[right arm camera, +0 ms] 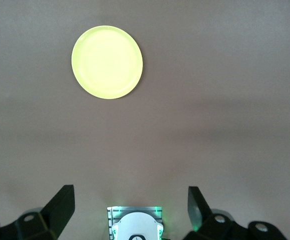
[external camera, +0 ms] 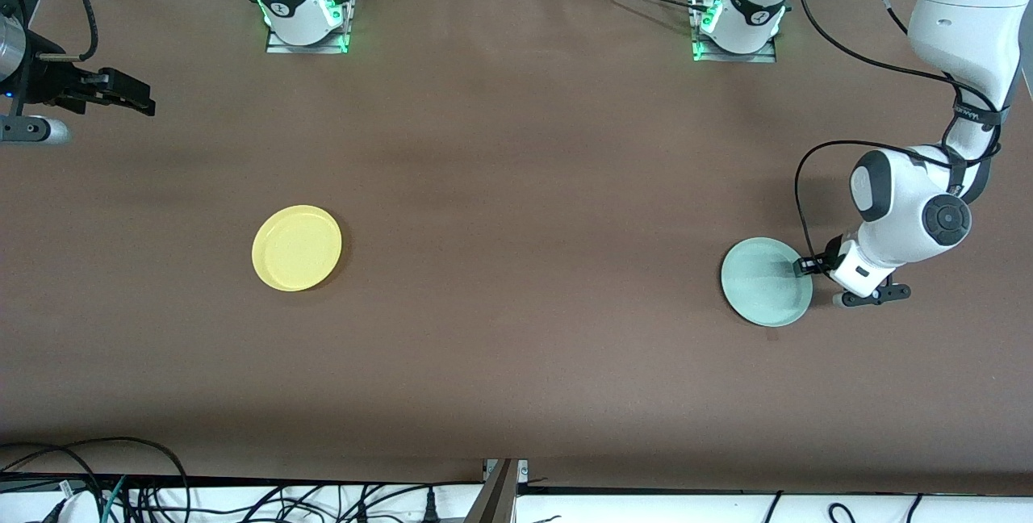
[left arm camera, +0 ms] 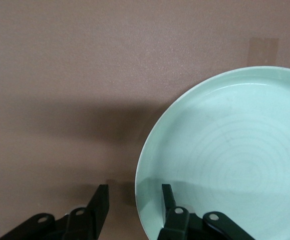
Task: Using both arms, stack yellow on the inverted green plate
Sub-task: 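Close the left gripper on the green plate's rim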
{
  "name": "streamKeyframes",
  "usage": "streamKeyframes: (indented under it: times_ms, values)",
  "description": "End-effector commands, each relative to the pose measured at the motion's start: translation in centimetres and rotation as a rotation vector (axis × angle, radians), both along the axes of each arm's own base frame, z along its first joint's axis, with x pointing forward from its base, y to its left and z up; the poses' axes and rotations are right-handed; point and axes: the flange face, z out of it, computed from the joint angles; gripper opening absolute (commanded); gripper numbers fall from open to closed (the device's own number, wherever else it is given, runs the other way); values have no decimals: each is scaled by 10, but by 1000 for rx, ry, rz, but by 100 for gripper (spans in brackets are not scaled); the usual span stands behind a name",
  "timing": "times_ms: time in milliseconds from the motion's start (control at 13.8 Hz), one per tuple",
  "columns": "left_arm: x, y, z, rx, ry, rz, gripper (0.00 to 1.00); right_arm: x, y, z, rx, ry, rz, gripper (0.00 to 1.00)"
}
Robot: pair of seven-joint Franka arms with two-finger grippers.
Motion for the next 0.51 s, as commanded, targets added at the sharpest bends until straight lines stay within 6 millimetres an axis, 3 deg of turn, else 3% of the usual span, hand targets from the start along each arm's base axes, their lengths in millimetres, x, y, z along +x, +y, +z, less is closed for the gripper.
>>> streamKeyframes:
  times_ms: [0, 436]
  values:
    - [9, -1, 0, 9, -8, -14, 39, 1, -2, 5, -3, 5, 1, 100]
    - [9, 1, 2, 9, -8, -17, 36, 1, -2, 5, -6, 5, 1, 100]
